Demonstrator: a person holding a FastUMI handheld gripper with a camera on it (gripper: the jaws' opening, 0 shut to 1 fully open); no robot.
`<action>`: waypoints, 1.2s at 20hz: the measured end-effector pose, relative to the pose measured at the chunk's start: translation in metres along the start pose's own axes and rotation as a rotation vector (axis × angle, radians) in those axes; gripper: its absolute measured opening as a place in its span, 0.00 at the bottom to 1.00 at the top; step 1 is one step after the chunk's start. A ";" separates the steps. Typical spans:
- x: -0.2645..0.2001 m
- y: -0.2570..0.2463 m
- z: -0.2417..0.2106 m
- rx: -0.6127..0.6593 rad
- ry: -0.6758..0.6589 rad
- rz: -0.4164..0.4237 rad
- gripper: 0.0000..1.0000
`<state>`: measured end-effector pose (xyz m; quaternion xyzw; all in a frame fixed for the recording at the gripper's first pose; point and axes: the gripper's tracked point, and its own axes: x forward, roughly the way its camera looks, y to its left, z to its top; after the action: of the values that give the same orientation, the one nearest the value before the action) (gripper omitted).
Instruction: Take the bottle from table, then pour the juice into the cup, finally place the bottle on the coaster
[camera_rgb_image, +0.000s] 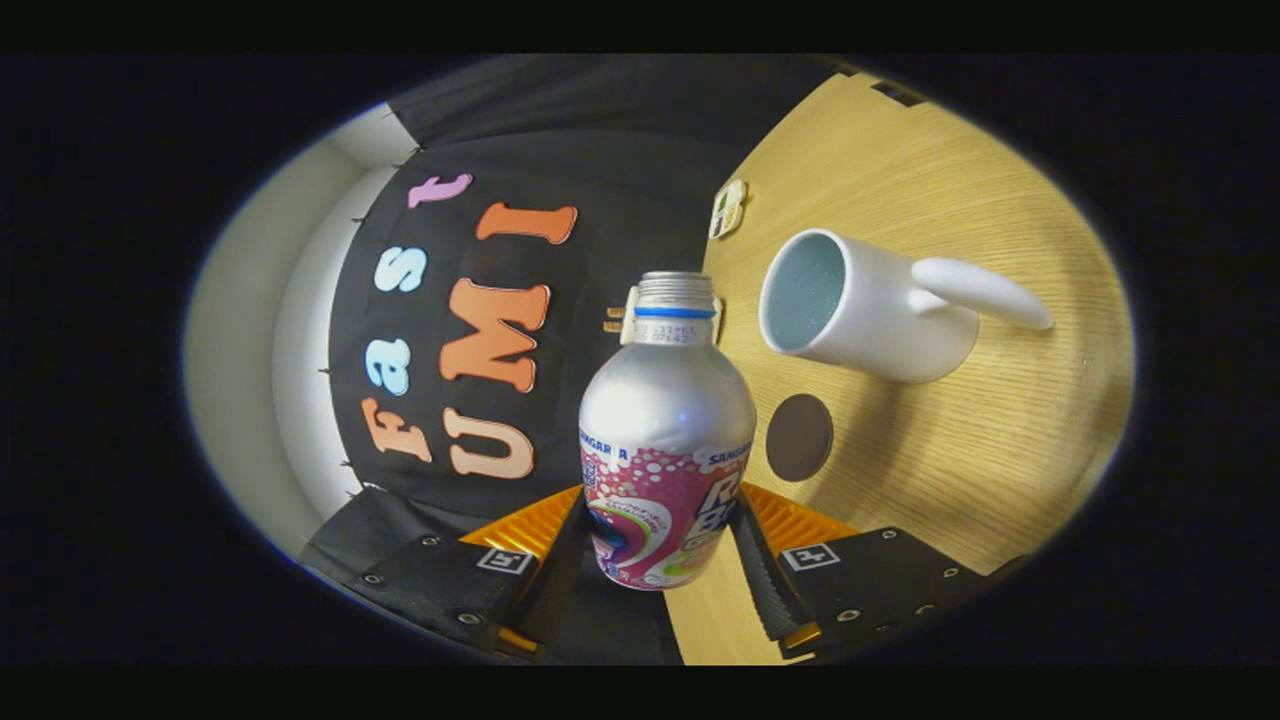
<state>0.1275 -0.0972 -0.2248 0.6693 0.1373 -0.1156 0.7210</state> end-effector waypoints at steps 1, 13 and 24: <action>0.002 0.001 0.000 0.027 0.003 0.003 0.75; 0.013 0.026 -0.006 0.266 0.026 0.055 0.75; 0.010 0.037 0.004 0.396 0.016 0.085 0.75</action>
<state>0.1503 -0.0982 -0.1935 0.8041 0.0891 -0.1043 0.5785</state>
